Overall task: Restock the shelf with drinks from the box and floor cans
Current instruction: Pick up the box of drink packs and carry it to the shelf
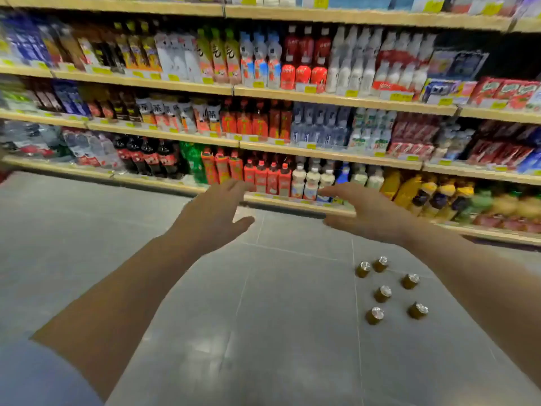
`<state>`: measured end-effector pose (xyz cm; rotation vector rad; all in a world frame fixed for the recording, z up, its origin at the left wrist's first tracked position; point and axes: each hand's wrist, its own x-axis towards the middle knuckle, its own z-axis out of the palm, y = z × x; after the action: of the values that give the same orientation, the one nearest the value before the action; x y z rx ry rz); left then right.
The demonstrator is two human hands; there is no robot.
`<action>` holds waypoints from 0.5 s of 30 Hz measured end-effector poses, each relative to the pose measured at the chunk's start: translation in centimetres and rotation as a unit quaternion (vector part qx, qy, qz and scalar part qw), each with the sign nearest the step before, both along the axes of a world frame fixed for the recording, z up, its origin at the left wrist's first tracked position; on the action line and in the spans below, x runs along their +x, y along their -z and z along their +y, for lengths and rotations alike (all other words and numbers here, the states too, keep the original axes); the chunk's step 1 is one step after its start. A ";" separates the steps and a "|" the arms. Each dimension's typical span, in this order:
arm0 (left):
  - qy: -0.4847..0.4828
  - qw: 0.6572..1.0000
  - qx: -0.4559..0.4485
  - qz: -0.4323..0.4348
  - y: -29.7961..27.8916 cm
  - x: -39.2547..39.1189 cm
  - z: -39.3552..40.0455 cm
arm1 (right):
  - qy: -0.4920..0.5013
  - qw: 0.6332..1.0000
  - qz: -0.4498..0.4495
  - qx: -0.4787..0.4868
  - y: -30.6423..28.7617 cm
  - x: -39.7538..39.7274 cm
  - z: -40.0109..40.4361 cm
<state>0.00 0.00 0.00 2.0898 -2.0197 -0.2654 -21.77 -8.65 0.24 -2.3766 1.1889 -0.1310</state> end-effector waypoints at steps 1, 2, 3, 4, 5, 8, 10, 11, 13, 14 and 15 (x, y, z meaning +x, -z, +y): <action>-0.032 0.999 0.030 -0.014 1.1 -0.6 1.0 | -0.043 0.998 0.036 -0.014 1.3 0.1 0.2; -0.049 0.998 0.029 -0.009 1.9 -0.7 1.5 | -0.068 0.996 0.053 -0.038 2.1 0.0 0.3; -0.066 0.997 0.038 -0.011 3.0 -1.0 2.5 | -0.085 0.993 0.071 -0.043 3.4 -0.3 0.4; -0.086 0.995 0.055 -0.019 4.1 -1.3 3.6 | -0.103 0.989 0.096 -0.038 4.4 -0.4 0.8; -0.107 0.992 0.069 -0.015 5.1 -1.6 4.8 | -0.130 0.985 0.104 -0.036 5.7 -0.4 1.2; -0.172 0.979 0.110 0.000 8.4 -2.0 9.1 | -0.187 0.972 0.140 -0.036 8.8 -0.2 2.6; -0.226 0.963 0.143 0.029 10.6 -2.0 12.6 | -0.224 0.962 0.154 -0.010 11.0 0.5 4.1; -0.253 0.954 0.152 0.049 11.7 -2.0 14.4 | -0.239 0.957 0.166 0.002 12.0 0.9 4.9; -0.317 0.929 0.168 0.092 13.6 -2.0 18.3 | -0.270 0.946 0.179 0.021 13.8 2.0 6.7; -0.348 0.914 0.170 0.119 14.5 -2.0 20.1 | -0.282 0.941 0.184 0.030 14.5 2.6 7.5; -0.379 0.898 0.170 0.148 15.3 -1.9 21.9 | -0.297 0.935 0.191 0.040 15.1 3.3 8.5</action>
<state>-1.91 21.92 -15.29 2.6513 -0.9259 -0.7665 -18.43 -0.11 -14.91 -2.6429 0.5489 0.5881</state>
